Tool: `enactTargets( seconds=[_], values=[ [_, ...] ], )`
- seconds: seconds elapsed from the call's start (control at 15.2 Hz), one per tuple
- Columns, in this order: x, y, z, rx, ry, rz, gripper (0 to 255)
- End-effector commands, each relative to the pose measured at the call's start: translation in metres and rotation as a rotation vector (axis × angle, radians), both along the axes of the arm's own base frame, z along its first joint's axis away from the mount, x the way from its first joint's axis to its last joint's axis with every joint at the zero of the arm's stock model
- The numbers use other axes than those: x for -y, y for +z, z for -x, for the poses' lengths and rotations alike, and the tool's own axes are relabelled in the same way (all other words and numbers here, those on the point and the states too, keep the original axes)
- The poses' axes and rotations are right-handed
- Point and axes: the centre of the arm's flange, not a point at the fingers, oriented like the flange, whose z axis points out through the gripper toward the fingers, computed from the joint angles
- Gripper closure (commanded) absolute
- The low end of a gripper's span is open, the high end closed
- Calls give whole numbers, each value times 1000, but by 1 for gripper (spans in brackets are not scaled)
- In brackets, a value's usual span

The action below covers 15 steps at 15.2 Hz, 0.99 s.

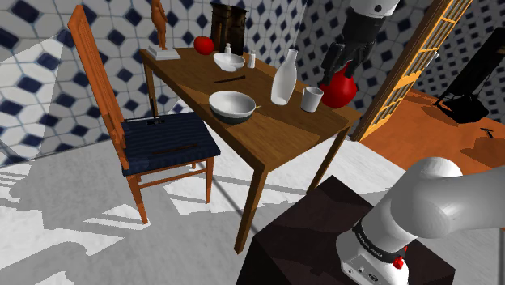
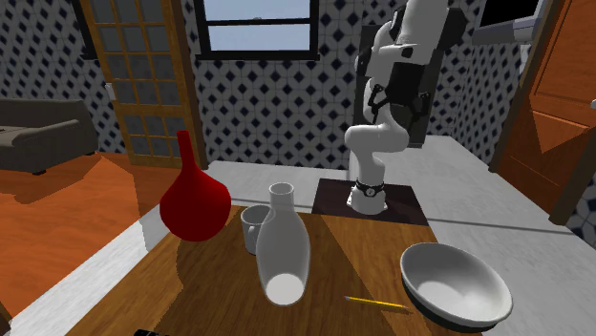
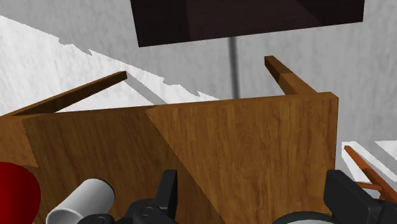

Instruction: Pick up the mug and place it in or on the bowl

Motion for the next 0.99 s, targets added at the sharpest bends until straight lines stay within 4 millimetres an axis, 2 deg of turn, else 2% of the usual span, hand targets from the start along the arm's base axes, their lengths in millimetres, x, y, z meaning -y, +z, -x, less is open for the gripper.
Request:
enactTargets(
  seconds=[0.0,0.92],
  values=[
    [0,0,0,0,0,0,0],
    [137,-76,-110,-37,-4,-33,0]
  ],
)
